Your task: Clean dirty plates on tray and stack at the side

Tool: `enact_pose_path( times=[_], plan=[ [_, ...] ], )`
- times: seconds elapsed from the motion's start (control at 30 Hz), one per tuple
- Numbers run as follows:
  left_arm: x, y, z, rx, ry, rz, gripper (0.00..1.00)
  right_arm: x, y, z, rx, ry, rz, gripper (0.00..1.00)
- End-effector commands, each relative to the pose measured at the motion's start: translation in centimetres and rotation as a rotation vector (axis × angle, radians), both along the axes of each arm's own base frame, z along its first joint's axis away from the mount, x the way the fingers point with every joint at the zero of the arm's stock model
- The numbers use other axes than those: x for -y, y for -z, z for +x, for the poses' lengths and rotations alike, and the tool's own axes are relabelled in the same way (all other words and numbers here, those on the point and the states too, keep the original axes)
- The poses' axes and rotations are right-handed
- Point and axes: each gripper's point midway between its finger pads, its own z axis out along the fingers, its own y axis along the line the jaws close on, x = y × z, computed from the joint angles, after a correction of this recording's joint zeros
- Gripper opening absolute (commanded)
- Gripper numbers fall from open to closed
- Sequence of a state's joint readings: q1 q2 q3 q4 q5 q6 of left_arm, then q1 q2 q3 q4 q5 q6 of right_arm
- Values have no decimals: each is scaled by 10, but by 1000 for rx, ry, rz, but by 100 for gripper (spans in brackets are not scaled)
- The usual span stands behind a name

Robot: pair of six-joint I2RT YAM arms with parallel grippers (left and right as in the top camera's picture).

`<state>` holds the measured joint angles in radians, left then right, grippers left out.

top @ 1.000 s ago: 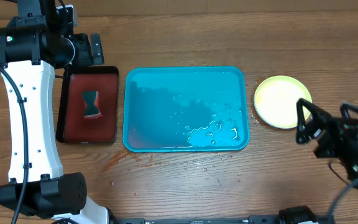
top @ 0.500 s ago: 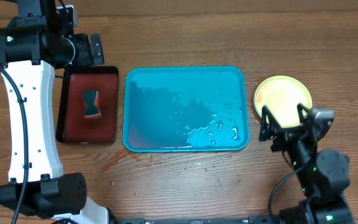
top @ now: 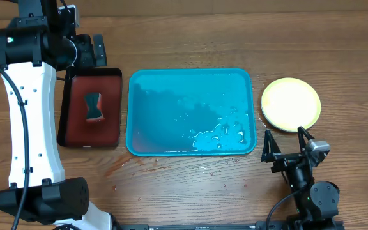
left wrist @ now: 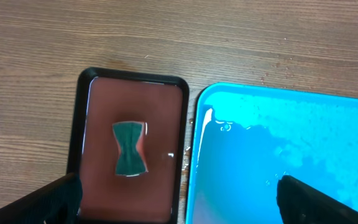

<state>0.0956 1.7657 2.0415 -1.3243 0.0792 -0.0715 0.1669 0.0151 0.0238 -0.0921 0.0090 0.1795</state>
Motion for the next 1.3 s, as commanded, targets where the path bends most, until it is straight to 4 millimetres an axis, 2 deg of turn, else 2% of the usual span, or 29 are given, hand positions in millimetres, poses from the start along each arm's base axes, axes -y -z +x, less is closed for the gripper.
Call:
enact_pose_path(
  times=[0.0, 0.87, 1.0, 1.1, 1.27],
  plan=[
    [0, 0, 1, 1, -1, -11, 100, 2, 2, 1, 12, 14, -23, 100],
    [-1, -2, 0, 6, -5, -10, 100, 2, 2, 1, 11, 11, -22, 100],
    [3, -22, -9, 56, 4, -5, 100, 2, 2, 1, 12, 11, -22, 100],
    [7, -52, -26, 136, 11, 4, 100, 2, 2, 1, 11, 11, -22, 100],
    [1, -104, -60, 298, -17, 72, 100, 2, 2, 1, 12, 11, -22, 100]
  ],
)
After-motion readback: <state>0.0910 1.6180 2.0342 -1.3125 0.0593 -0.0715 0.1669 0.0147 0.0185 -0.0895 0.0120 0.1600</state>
